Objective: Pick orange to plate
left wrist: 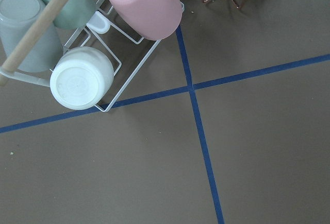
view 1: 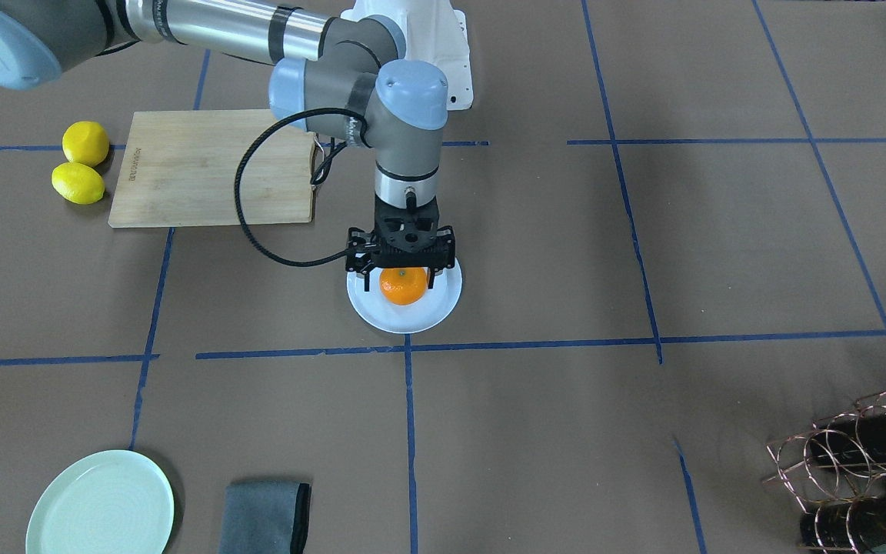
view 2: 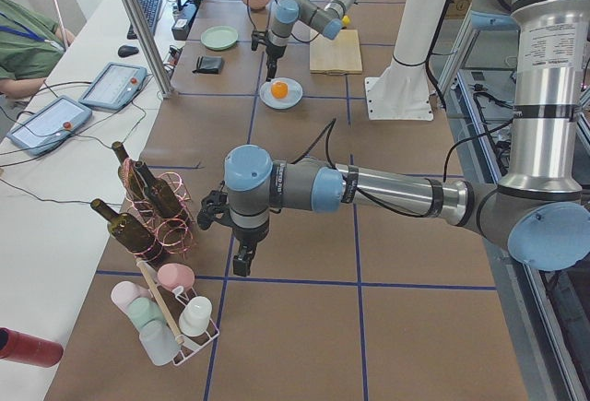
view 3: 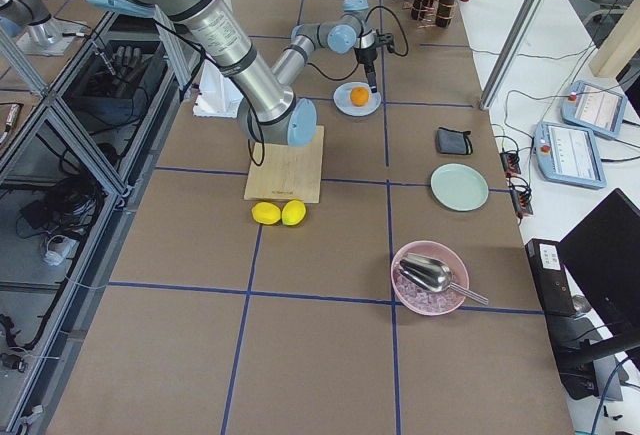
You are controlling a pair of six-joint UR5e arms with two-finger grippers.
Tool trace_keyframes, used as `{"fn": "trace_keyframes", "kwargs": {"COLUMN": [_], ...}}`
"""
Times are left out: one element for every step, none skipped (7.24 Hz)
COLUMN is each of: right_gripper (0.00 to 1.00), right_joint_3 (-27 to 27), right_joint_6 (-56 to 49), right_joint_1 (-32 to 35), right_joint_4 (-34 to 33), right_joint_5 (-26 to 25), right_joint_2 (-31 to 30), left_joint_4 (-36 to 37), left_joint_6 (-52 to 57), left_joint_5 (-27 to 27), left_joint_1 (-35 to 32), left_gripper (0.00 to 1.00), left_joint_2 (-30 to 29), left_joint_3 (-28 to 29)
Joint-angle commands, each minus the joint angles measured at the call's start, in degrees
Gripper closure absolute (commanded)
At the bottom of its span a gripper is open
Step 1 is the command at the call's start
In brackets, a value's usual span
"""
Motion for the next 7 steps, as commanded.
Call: {"fn": "trace_keyframes", "kwargs": {"right_gripper": [0.00,0.00,0.00,0.00,0.00,0.00,0.00], "right_joint_3": [3.6,5.1,7.3,8.1,10.4,15.9,16.6], "right_joint_6": [-19.6,-32.6,-42.2,-49.0,-50.9,-51.2,-51.6], "right_joint_1": [13.2,20.5,26.7,33.2,35.9,36.6,38.9], "right_joint_4": [-1.6,-1.6,-1.7,-1.7,-0.1,4.5,10.9], "right_joint_5": [13.6,17.7,21.0,26.7,27.9,27.8,28.0], "right_joint_2": [-7.6,-12.9,-18.3,-22.4,-29.7,-39.9,-48.2], "left_joint_4": [0.4,0.4,0.4,0.5,0.5,0.5,0.5], "left_joint_6": [0.1,0.1,0.1,-0.2,-0.4,-0.4,-0.4], "left_joint_5": [0.1,0.0,0.0,-0.1,-2.6,-5.4,-5.7], "left_joint_1": [0.0,0.0,-0.1,0.0,-0.1,-0.1,-0.2], "left_gripper": [0.00,0.00,0.00,0.00,0.00,0.00,0.00], "left_joint_2": [0.2,0.5,0.5,0.4,0.5,0.6,1.4], "left_joint_3": [-0.1,0.4,-0.2,-0.1,0.5,0.8,0.3]}}
